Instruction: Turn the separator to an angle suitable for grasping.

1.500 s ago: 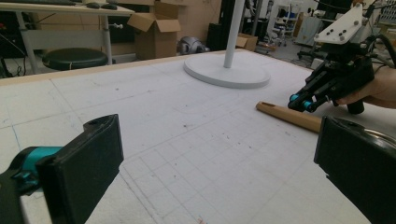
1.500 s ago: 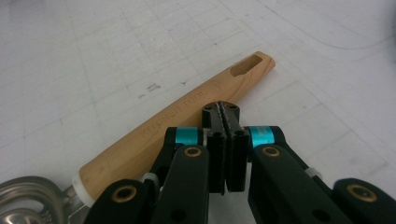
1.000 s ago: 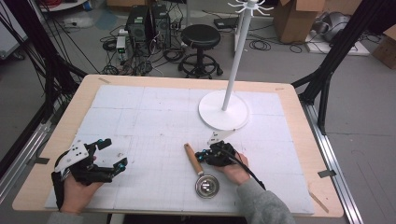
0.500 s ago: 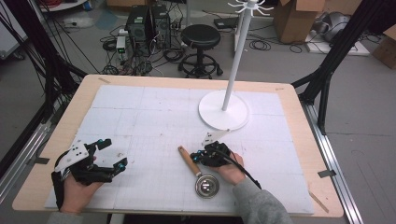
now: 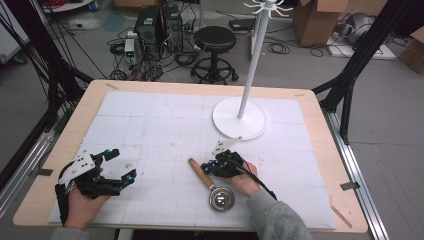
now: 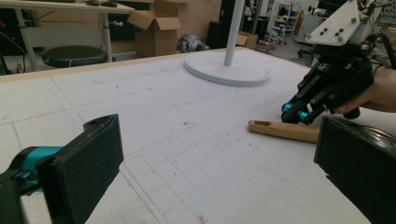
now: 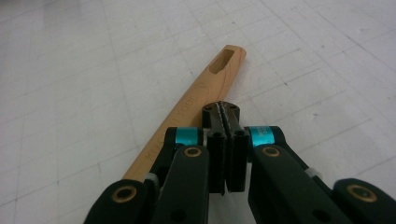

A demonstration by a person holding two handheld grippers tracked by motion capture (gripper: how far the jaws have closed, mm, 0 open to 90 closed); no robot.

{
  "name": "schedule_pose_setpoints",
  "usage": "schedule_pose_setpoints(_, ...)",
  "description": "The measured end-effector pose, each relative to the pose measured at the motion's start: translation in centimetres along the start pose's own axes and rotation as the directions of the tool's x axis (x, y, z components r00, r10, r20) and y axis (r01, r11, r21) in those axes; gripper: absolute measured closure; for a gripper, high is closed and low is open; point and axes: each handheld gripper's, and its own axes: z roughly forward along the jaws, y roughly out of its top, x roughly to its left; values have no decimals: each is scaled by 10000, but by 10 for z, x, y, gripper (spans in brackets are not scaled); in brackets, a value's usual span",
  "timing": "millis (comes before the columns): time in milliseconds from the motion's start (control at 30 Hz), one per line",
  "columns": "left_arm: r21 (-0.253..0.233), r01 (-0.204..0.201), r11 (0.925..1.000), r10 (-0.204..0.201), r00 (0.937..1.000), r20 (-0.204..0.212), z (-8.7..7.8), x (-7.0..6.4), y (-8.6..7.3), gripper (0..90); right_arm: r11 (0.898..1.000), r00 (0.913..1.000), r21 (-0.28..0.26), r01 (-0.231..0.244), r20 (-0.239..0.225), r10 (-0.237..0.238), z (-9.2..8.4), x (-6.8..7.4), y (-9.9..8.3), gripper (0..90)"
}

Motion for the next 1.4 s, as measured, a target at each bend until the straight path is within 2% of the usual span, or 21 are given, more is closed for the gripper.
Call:
schedule_pose_setpoints(267,16,26,10000,-26,10000,-46,-3,0,-1,18,9999,9999,106,134,-76,-133,6,1,6,900)
schedule_pose_setpoints(600,10,59,10000,-59,9999,-155,-9,0,-2,18,9984,9983,343,447,-399,-433,18,8,17,899)
schedule_pose_setpoints(833,-5,86,10000,-86,9996,-252,-13,0,-3,18,9983,9977,370,449,-518,-430,20,10,19,900)
schedule_pose_setpoints(1167,6,114,9999,-114,9993,-365,-15,1,-4,18,9945,9943,556,887,-645,-851,27,18,26,899)
schedule_pose_setpoints(1200,37,77,10000,-76,9993,-363,-15,1,-4,18,9935,9919,525,1015,-815,-970,29,19,27,900)
schedule_pose_setpoints(1400,65,75,10000,-73,9991,-420,-18,0,-5,18,9886,9867,580,1390,-926,-1333,35,26,31,900)
